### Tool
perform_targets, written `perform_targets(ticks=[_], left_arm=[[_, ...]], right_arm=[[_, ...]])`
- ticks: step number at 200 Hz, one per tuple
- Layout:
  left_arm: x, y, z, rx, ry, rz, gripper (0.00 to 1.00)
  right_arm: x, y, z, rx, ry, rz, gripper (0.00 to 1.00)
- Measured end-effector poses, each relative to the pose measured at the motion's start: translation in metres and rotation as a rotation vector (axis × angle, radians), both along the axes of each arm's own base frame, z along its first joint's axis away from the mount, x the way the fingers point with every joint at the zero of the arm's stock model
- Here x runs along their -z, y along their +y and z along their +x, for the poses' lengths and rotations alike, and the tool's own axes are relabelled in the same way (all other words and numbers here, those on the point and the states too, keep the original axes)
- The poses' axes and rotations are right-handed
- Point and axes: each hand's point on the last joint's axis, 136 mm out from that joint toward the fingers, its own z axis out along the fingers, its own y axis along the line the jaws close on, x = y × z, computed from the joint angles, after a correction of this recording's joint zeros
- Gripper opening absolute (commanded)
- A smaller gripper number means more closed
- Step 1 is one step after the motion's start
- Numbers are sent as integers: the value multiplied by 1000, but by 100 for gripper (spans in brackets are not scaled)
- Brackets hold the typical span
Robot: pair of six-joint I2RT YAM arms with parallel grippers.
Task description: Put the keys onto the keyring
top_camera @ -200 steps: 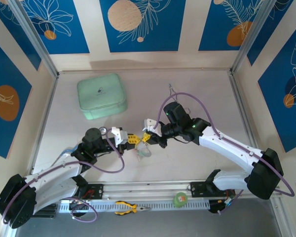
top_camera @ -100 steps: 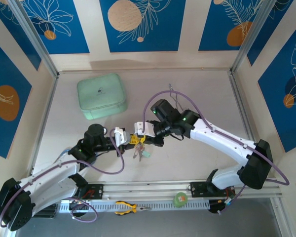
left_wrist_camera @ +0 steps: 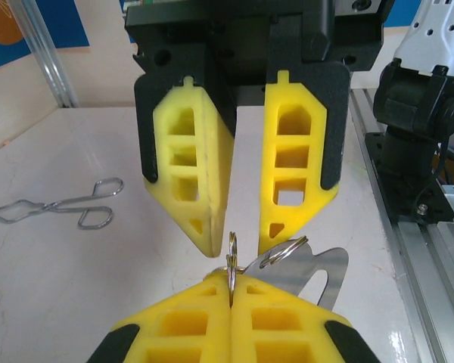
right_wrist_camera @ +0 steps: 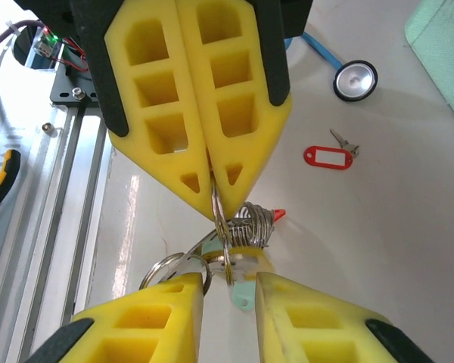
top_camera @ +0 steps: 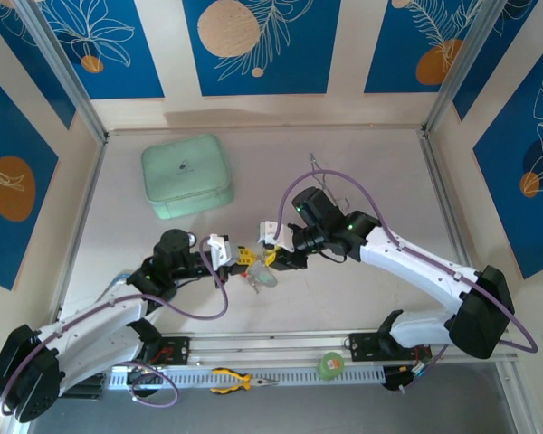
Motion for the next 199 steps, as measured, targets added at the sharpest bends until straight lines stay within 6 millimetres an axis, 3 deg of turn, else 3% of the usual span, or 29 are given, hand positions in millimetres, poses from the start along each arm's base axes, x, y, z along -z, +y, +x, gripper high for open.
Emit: perform_targets(ticks=[79, 128, 156, 176, 199], left_arm=[[-1, 0, 0, -2, 2, -6, 0], [-3, -1, -1, 3, 15, -22, 0], [-5, -2, -1, 10, 26, -36, 0], [-6, -2, -3, 17, 28, -42, 0], [-11, -3, -3, 21, 10, -59, 0]], right_arm=[[-3, 3, 0, 4, 15, 24, 4], [3, 4, -1, 10, 38, 17, 4], [13, 7, 0, 12, 83, 3, 9], [15, 9, -1, 14, 104, 5, 24], [12, 9, 1, 23, 104, 17, 30]])
